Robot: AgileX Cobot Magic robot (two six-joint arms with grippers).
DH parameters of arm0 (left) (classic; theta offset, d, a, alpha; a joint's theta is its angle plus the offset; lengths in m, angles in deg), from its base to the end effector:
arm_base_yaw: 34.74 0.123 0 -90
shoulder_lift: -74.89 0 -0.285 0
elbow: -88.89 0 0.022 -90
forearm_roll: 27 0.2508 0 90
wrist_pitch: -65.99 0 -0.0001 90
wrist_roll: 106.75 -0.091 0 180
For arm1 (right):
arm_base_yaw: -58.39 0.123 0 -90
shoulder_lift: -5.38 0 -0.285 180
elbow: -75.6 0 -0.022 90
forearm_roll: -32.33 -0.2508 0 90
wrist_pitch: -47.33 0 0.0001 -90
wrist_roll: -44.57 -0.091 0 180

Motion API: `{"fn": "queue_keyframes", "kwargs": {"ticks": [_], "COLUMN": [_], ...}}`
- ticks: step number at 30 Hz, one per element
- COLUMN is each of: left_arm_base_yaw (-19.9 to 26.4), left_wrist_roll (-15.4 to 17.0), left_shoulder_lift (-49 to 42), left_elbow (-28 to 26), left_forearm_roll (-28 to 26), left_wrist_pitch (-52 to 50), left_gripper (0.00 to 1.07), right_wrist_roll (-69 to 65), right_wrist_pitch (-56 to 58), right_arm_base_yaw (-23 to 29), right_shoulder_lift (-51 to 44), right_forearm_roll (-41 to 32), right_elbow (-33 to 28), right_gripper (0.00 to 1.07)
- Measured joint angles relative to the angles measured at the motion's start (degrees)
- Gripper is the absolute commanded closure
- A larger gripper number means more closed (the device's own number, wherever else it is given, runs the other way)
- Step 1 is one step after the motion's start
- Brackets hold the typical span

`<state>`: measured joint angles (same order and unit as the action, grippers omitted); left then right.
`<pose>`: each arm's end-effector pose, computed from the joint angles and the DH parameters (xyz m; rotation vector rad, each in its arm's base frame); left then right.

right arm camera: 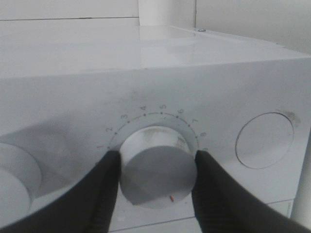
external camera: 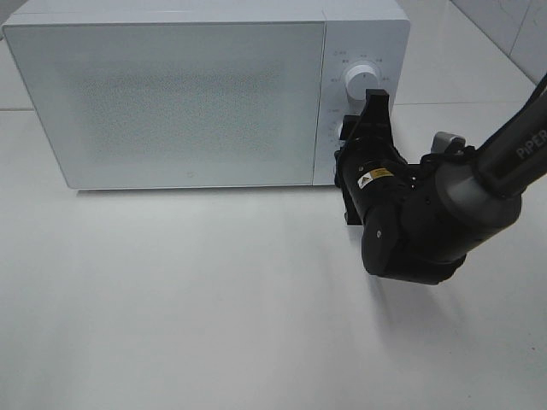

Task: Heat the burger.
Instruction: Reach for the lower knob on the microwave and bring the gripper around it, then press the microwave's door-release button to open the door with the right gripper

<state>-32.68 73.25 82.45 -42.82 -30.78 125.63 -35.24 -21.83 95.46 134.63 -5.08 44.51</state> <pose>-0.0051 -0.0054 0.2804 -0.0336 2.0141 -0.0557 0.3183 0.1758 0.1071 1.2737 1.2890 1.2165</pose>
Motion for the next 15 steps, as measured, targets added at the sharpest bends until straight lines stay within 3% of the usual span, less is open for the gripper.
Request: {"fn": "queue_keyframes", "kwargs": {"ticks": [9,15], "left_arm_base_yaw": [0.00,0.00], "left_wrist_roll": [0.00,0.00], "left_shoulder_lift": [0.00,0.00], "left_elbow": [0.00,0.00], "left_forearm_roll": [0.00,0.00], "left_wrist_pitch": [0.00,0.00], "left_gripper": [0.09,0.09], "right_wrist_roll": [0.23,0.34], "right_wrist_pitch": [0.52,0.52], "right_arm_base_yaw": [0.74,1.09], "right_shoulder_lift": [0.00,-0.06], "right_forearm_roll": [2.12,3.95], "right_elbow": [0.63,0.86], "right_gripper": [0.45,0.35]}}
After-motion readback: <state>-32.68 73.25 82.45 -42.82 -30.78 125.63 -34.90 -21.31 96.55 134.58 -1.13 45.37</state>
